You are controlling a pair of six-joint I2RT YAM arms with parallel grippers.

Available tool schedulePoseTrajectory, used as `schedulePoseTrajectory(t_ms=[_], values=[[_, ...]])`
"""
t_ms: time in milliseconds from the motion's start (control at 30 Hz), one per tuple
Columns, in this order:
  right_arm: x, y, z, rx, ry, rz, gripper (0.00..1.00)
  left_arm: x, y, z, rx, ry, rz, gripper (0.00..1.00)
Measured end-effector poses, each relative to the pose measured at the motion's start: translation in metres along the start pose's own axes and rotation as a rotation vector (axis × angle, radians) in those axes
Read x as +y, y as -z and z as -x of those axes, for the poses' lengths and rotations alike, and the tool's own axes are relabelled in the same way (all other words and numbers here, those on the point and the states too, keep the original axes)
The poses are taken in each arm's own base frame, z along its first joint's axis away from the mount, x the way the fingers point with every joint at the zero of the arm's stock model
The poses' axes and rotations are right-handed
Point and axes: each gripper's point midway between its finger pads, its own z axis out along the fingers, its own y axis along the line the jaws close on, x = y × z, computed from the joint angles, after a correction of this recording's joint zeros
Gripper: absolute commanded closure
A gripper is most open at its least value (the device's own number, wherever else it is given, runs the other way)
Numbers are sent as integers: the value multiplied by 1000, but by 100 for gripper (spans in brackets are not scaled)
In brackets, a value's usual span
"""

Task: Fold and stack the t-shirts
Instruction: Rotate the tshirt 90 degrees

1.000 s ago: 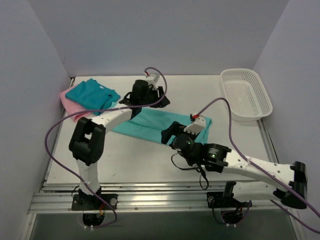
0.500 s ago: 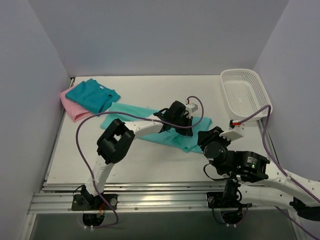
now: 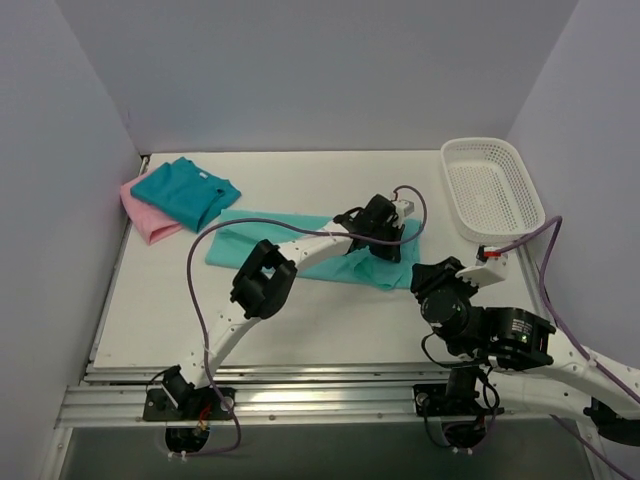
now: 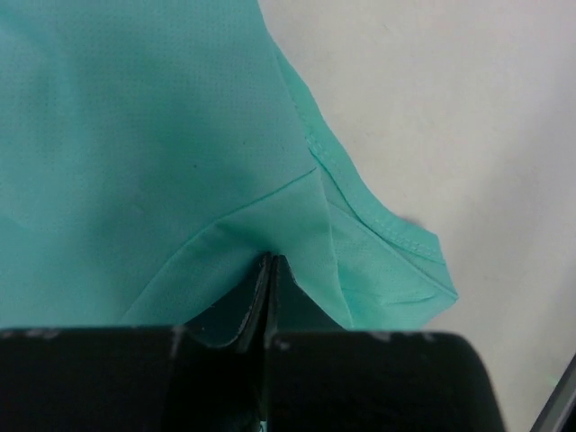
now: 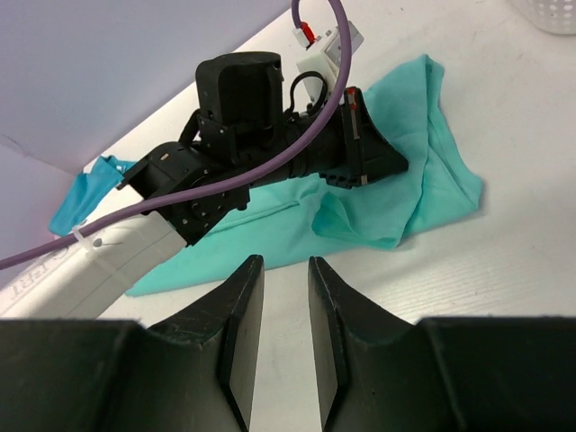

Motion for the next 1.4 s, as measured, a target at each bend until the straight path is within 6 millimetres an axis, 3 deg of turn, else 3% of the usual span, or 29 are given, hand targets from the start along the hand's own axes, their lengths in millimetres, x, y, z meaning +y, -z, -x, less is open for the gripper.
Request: schedulePoseTrajectory(t_ms=[200,300,400,500,633,667,700,733,833,933,967,1000,1033,1100,1200,1267,1333,1400], values=[[-3,0,9,-38,6,-12,73,22,-15,39,-53,1,105,97],[-3,-1,12,-53,19,-22,72,49,-13,58,-92,48,128,96],[-3,-1,16,-69,28,-32,71,94,3,78,-136,142,169,95],[-6,-1,19,-82,35,-40,70,165,32,107,-225,254,221,92],[-8,-1,22,-96,48,-49,70,265,76,152,-427,364,271,68],[-9,-1,22,-98,50,-51,71,290,88,160,-480,382,288,51],[-9,-1,22,-99,54,-53,71,313,98,167,-532,393,309,42],[-9,-2,21,-99,56,-55,71,335,111,175,-592,408,332,25],[-8,-4,17,-96,75,-63,69,361,135,196,-718,416,341,14],[-6,-8,9,-89,97,-69,38,347,159,227,-829,385,296,5],[-5,-10,5,-86,108,-68,17,337,168,236,-854,371,284,5],[-3,-11,2,-81,114,-67,9,326,178,242,-862,362,277,0],[0,-13,-2,-74,132,-65,1,308,197,255,-889,338,264,3],[7,-17,-11,-56,156,-56,0,270,239,277,-945,298,237,3],[24,-26,-31,-18,199,-38,0,200,333,305,-1068,230,181,3],[38,-33,-51,20,223,-20,0,153,415,314,-1188,170,152,3],[54,-44,-79,67,252,2,0,115,498,308,-1321,112,163,4],[69,-58,-115,131,277,25,0,84,571,288,-1439,65,209,4]])
